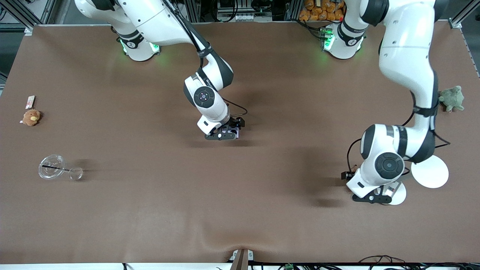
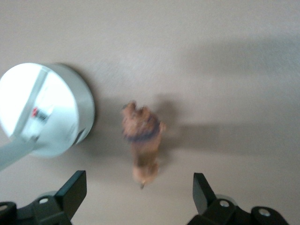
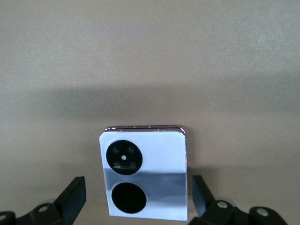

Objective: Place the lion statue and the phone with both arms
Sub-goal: 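Carry the lion toward the lamp while the right gripper grasps the phone, then set the lion beside the lamp base and withdraw the left gripper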

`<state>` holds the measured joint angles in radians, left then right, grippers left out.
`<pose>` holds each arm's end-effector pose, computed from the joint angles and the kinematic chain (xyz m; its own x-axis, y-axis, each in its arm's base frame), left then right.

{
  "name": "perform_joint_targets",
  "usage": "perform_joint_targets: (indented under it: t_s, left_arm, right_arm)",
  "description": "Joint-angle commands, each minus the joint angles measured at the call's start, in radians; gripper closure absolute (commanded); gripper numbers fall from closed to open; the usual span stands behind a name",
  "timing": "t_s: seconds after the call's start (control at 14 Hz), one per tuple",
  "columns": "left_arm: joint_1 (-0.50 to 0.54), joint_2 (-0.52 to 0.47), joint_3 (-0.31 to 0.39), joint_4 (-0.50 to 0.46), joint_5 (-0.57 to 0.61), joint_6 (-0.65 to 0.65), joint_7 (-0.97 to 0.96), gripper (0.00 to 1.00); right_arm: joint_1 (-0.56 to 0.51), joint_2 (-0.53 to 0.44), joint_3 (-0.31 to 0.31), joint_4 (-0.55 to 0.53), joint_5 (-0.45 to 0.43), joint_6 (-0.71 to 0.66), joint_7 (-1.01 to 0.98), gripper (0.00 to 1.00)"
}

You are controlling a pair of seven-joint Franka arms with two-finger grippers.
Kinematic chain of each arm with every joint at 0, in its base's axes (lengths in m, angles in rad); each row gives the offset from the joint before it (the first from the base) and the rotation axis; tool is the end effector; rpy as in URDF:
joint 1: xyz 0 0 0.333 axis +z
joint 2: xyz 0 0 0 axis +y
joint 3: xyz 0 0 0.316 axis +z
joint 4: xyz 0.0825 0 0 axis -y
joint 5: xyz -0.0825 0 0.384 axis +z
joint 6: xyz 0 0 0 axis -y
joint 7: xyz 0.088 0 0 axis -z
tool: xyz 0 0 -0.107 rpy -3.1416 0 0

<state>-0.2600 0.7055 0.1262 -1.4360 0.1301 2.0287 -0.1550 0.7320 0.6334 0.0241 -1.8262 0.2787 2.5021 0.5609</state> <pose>0.7039 -0.1035 0.2699 0.9946 -0.0592 -0.0854 -0.0757 -0.9757 -0.2056 0.4762 0.4452 0.1895 0.9963 -0.0234 -0.0826 -0.0371 -0.9849 -0.1691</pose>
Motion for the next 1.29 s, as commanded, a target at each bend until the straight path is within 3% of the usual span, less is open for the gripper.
perform_joint_targets:
  t_s: [0.0,0.36,0.5,0.57,0.64,0.71,0.86,1.0,1.21]
  left_arm:
    - [0.010,-0.157,-0.019,-0.059,-0.035,-0.132,0.006,0.00]
    - [0.068,-0.473,-0.020,-0.329,-0.086,-0.123,0.008,0.00]
    - [0.111,-0.550,-0.019,-0.382,-0.086,-0.123,0.018,0.00]
    - [0.128,-0.558,-0.019,-0.379,-0.086,-0.130,0.047,0.00]
    - [0.131,-0.564,-0.019,-0.376,-0.086,-0.133,0.063,0.00]
    - [0.131,-0.573,-0.019,-0.374,-0.087,-0.134,0.064,0.00]
    - [0.131,-0.613,-0.019,-0.374,-0.086,-0.149,0.065,0.00]
    - [0.130,-0.659,-0.020,-0.363,-0.086,-0.197,0.068,0.00]
    - [0.122,-0.672,-0.022,-0.292,-0.087,-0.237,0.069,0.00]
  right_arm:
    - [0.033,0.025,-0.024,0.016,0.002,0.018,0.013,0.00]
    - [0.098,0.046,-0.079,0.016,-0.006,0.024,0.013,0.00]
    - [0.110,0.055,-0.084,0.016,-0.007,0.041,0.013,0.00]
    - [0.113,0.057,-0.088,0.016,-0.009,0.041,0.011,0.09]
    - [0.113,0.055,-0.090,0.016,-0.033,0.038,0.007,0.28]
    - [0.112,0.051,-0.092,0.018,-0.047,0.031,0.013,0.74]
    - [0.109,0.043,-0.096,0.022,-0.056,0.015,0.034,0.98]
    - [0.098,0.020,-0.111,0.056,-0.056,-0.094,0.034,1.00]
    - [0.096,-0.056,-0.206,0.113,-0.052,-0.352,0.050,1.00]
